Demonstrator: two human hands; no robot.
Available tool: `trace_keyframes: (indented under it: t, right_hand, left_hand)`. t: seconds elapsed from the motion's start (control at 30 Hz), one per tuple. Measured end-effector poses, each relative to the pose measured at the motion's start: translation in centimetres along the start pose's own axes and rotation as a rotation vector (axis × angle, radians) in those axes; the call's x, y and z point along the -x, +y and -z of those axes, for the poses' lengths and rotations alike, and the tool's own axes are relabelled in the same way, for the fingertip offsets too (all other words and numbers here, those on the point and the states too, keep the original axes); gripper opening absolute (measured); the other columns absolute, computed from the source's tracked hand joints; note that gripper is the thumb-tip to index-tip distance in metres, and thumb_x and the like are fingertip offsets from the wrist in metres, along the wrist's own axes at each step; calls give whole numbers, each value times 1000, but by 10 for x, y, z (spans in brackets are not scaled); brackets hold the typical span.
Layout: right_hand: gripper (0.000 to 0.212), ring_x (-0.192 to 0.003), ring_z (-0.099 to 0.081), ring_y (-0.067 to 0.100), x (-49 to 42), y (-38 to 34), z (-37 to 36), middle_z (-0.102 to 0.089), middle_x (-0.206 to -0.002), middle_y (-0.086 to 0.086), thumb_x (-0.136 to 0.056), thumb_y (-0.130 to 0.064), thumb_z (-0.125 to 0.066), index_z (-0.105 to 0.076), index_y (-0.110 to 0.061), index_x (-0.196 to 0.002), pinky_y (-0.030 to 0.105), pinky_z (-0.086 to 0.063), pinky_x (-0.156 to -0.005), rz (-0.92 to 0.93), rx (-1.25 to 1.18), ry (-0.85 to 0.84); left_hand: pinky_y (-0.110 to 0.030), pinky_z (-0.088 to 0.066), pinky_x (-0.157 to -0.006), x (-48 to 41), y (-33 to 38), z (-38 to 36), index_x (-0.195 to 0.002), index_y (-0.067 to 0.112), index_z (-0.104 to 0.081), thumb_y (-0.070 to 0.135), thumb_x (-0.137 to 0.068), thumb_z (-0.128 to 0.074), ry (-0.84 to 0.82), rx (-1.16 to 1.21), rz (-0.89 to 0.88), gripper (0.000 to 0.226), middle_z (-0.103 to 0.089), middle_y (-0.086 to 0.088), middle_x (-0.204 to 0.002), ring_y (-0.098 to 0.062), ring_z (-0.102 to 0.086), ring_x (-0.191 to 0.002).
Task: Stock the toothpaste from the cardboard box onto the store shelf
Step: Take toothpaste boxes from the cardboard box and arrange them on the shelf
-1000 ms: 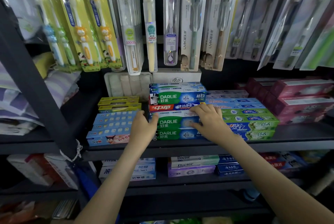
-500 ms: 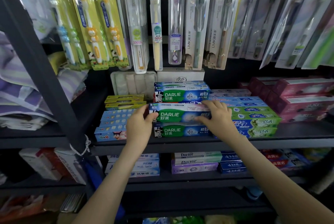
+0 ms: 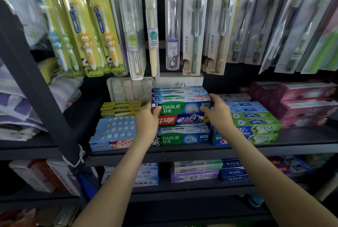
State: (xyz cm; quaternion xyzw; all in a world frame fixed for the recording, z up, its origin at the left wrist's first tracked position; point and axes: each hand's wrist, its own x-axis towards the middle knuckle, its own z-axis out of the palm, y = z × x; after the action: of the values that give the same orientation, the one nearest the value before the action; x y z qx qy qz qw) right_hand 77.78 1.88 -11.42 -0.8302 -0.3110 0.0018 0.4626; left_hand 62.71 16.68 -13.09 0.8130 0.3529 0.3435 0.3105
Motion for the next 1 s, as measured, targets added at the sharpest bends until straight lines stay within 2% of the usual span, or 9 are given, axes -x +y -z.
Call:
trace_keyframes:
  t: [0.1, 0.2, 0.4, 0.53, 0.67, 0.77, 0.83, 0.9, 1.0]
  right_hand:
    - [54, -121, -48, 30, -3, 3, -1, -54, -132, 12, -90, -21, -65, -43, -9, -138, 39, -40, -99, -13, 35, -14]
    - [54, -118, -51, 31, -1, 9, -4, -57, -127, 10, -87, -24, -68, -45, -12, -134, 51, -40, -99, -3, 62, -20]
    - [72, -131, -35, 33, 11, 11, -14, -43, -141, 14, -89, -28, -66, -28, -9, -147, 50, -24, -106, 37, 273, 116]
    - [75, -123, -39, 39, 41, -8, -29, -43, -137, 22, -83, -15, -72, -32, -1, -145, 53, -33, -97, 306, 341, 267]
    - [64, -115, -40, 28, 75, -30, -67, -51, -128, 17, -78, -3, -70, -43, -1, -137, 46, -40, -97, 656, 344, 77]
    - [65, -114, -43, 28, 93, -41, -106, -54, -128, 18, -74, -7, -72, -48, 2, -134, 46, -46, -97, 783, 388, -119]
    - [70, -118, -46, 30, 98, -49, -131, -55, -130, 19, -72, -10, -78, -48, 4, -134, 45, -47, -98, 804, 440, -223]
    - [69, -130, -42, 33, 99, -62, -153, -44, -141, 21, -82, -13, -71, -39, 5, -140, 44, -38, -108, 802, 481, -324]
    - [71, -147, -4, 29, 93, -84, -180, -6, -159, 17, -101, -32, -42, -4, -1, -151, 39, -6, -119, 653, 565, -474]
  left_hand:
    - [-28, -42, -69, -2, -3, -3, -119, 5, -57, 31, -100, -48, -25, 29, 4, 33, -65, -11, -108, -21, -60, -93]
    - [-29, -44, -75, -2, -8, -4, -126, 7, -54, 32, -100, -48, -22, 63, -21, 36, -63, -10, -115, -20, -58, -100]
    - [-31, -44, -94, 7, -12, 1, -141, 10, -41, 30, -98, -52, -57, 67, -48, 49, -54, -8, -129, -22, -51, -120]
    - [-33, -31, -109, 23, -26, 19, -146, 8, -34, 29, -98, -52, -34, -74, -90, 55, -38, -10, -147, -24, -36, -135]
    - [-39, -22, -115, 39, -67, 51, -144, 11, -40, 32, -95, -57, -60, -280, -197, 56, -31, -11, -153, -29, -28, -141]
    - [-49, -1, -119, 39, -102, 78, -153, 18, -20, 51, -95, -48, -198, -652, -177, 73, -8, -11, -161, -27, -3, -149]
    - [-51, 5, -118, 36, -119, 91, -155, 26, -5, 54, -95, -43, -305, -843, -144, 77, 6, -13, -161, -29, 8, -148]
    - [-50, 7, -117, 30, -129, 97, -154, 31, 5, 55, -95, -43, -393, -914, -99, 79, 12, -15, -160, -32, 13, -147]
    - [-50, 5, -117, 19, -138, 99, -153, 35, 5, 53, -96, -45, -435, -858, -94, 78, 8, -14, -161, -31, 12, -148]
